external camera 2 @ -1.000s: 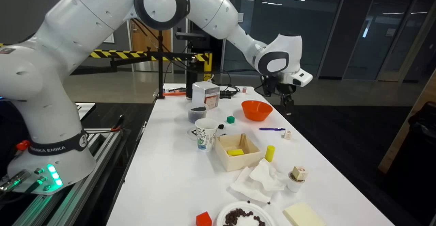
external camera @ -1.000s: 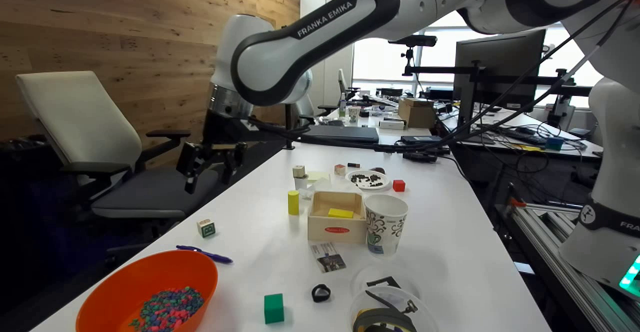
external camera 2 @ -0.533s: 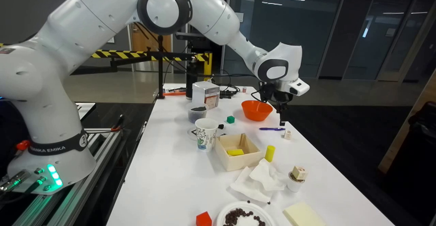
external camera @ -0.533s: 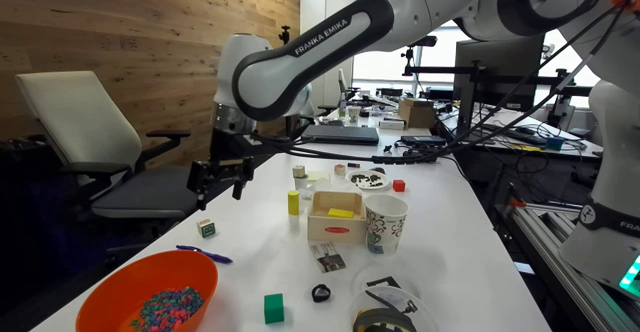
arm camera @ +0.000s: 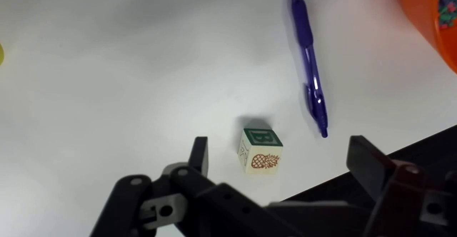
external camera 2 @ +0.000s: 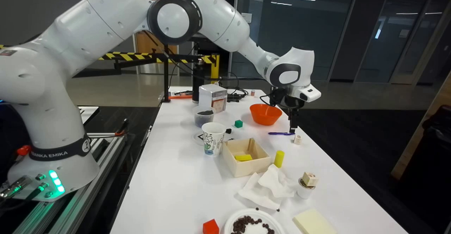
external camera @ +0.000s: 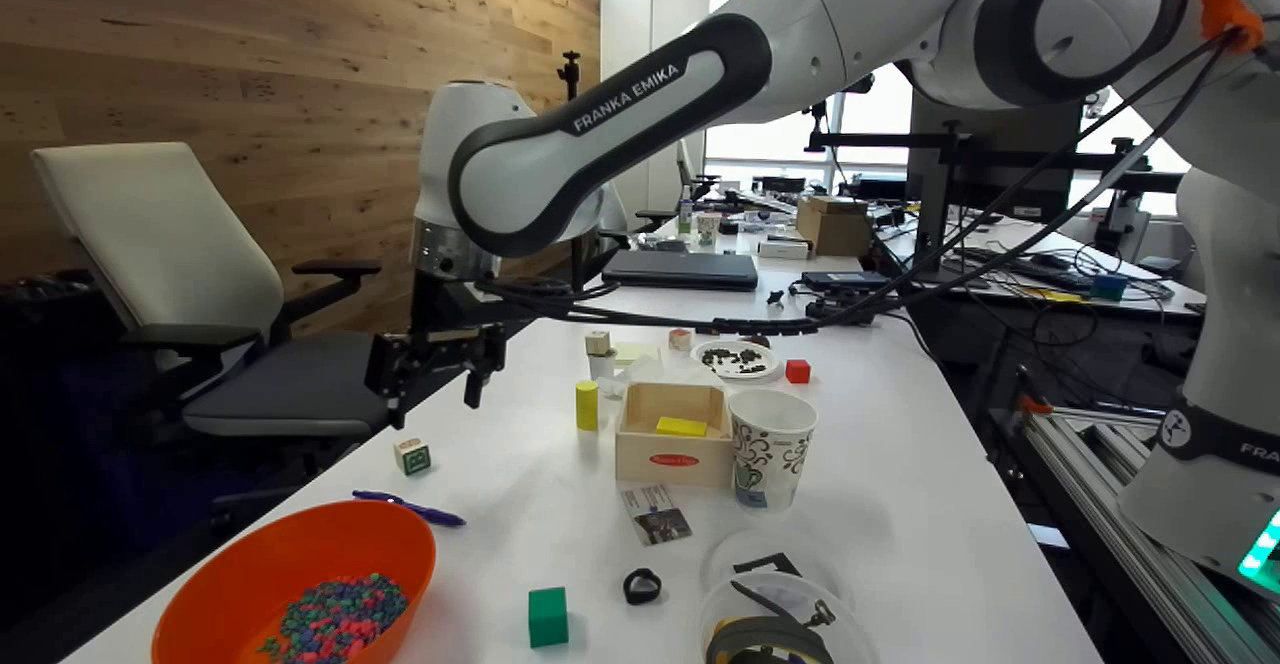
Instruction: Move the cube backwards
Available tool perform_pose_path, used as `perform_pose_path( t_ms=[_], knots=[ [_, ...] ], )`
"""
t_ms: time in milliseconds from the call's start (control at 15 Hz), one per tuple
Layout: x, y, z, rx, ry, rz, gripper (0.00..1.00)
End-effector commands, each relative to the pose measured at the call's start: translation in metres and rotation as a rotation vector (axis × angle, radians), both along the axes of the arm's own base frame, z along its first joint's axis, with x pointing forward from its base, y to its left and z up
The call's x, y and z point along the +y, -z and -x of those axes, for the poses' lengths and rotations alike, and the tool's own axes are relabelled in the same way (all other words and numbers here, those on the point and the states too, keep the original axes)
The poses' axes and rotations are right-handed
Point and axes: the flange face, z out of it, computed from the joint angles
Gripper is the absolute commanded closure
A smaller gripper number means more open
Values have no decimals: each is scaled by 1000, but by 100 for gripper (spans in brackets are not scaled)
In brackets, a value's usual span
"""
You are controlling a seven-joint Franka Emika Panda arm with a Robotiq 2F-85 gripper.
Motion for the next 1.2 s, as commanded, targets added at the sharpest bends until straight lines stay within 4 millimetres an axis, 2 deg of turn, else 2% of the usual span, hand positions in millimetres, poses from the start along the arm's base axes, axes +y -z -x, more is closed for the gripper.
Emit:
perform_pose_path(
  t_ms=[0, 400, 867, 933, 1067, 1133],
  knots=[
    [5, 8, -14, -7, 63, 44, 0],
    [14, 30, -25, -43, 58, 86, 0],
    [16, 45, -33, -76, 83, 140, 1],
    [17, 47, -34, -79, 85, 142, 10],
    [18, 48, -36, -86, 86, 145, 18],
    [18, 48, -36, -90, 87, 145, 28]
  ],
)
